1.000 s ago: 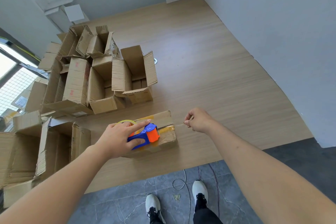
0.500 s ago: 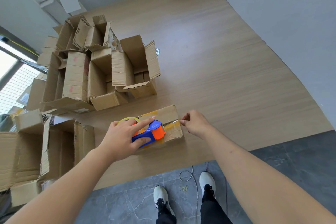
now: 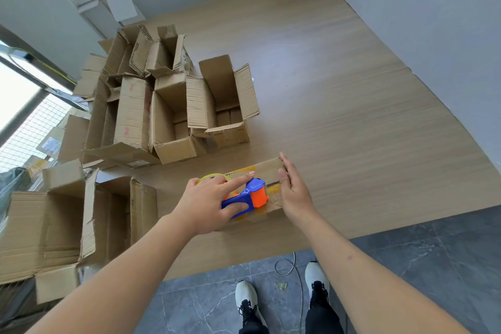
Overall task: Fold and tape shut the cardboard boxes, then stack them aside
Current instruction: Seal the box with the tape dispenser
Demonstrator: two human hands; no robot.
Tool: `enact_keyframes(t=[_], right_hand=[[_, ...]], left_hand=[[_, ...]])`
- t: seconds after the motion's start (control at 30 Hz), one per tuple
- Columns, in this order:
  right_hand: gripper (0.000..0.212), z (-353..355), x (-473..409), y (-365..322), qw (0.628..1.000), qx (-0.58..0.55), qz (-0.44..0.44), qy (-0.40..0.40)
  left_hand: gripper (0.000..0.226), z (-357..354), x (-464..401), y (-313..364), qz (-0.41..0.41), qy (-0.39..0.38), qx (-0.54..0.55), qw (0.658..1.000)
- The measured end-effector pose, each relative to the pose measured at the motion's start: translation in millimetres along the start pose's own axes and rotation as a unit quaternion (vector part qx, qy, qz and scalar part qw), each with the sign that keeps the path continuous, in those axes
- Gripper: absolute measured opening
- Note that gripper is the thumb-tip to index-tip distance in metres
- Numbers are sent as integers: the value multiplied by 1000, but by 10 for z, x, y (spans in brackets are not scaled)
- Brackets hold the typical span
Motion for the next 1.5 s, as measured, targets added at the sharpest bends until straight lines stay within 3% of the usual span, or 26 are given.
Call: enact_keyframes(t=[0.17,0.27,0.47,0.63,1.13,1.23,1.3,1.37,1.43,1.5], right_hand=[[44,35,18,-8,1000,16,6,24],[43,39,42,-63,999,35,2,41],[43,56,88,-130,997,64,-10,49],[44,52,87,-163,994,104,-3,44],[44,83,59,-139,983,174,11,60],[43,77,73,-219,953,277,42,113],[39,26,125,-377,905,378,88,174],[51,-103,189,-540,844,476,135,207],[64,-352,257,-661,823,511,173,176],[59,-650,318,-636,839,513,156,96]], left_hand=[[58,120,-63,-1,-7,-50,20,999],[51,134,-95,-123,18,-121,56,991],[51,112,-42,-447,64,-189,126,972],[48,217,23,-485,67,-206,91,972],[44,72,609,-1301,117,-243,185,945],[40,10,558,-1288,121,-231,176,949],[38,-16,557,-1292,122,-218,177,952],[43,-64,576,-1319,125,-212,179,953],[47,-114,574,-1306,125,-203,188,953],[46,-163,547,-1234,117,-192,209,952]])
Point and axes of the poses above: each hand's wrist, its own x-axis away from the middle knuckle, its own z-axis out of the back of the hand, y = z × x, the point moved 8 cm from there along -x, towards the middle knuckle, and after that the axes turned 2 degrees about y, right-handed, at the moved point
